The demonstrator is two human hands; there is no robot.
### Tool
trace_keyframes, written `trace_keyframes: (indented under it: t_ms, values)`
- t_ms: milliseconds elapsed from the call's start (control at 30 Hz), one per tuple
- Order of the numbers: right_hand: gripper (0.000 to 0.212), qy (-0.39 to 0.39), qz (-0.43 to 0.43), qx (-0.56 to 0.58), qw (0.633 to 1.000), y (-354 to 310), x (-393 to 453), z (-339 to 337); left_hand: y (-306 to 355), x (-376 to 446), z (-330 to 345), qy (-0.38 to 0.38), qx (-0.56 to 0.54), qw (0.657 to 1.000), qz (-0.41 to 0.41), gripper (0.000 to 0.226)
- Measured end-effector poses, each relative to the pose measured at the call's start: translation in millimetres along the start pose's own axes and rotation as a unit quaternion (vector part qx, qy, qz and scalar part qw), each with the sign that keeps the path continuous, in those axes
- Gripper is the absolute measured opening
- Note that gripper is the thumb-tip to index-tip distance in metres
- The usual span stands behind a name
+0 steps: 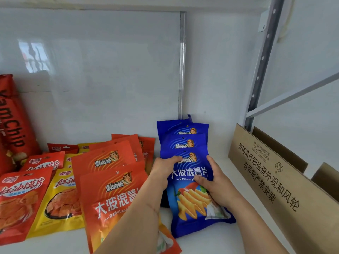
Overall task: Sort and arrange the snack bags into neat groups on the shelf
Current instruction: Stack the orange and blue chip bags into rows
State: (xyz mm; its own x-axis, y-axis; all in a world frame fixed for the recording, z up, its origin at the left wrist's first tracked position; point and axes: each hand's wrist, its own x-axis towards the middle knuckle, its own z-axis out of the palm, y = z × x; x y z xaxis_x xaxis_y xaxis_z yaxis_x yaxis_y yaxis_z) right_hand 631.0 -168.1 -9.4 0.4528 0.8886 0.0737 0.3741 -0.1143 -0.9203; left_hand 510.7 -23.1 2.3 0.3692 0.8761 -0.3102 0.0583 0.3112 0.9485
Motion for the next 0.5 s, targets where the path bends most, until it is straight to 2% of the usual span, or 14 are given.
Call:
trace_keyframes:
  t_ms: [200, 400, 500]
  values:
    - [0.085, 0.040, 0.008, 0.016, 0.999, 8.9, -3.4, -31.2, -8.3, -0.1, 29.0, -0.069, -0.044, 0.997, -0.011, 0.045]
    - [0.082, 0.127, 0.041, -0.151, 0.980, 14.7, -11.0, -51.6, -19.3, -2.2, 70.5, -0.062, -0.056, 0.996, 0.021, 0.047]
    - [0.077, 0.199, 0.103, -0.196, 0.955, 16.9, -18.7, -48.8, -21.1, -2.7, 82.3, -0.059, -0.088, 0.994, 0.002, 0.044]
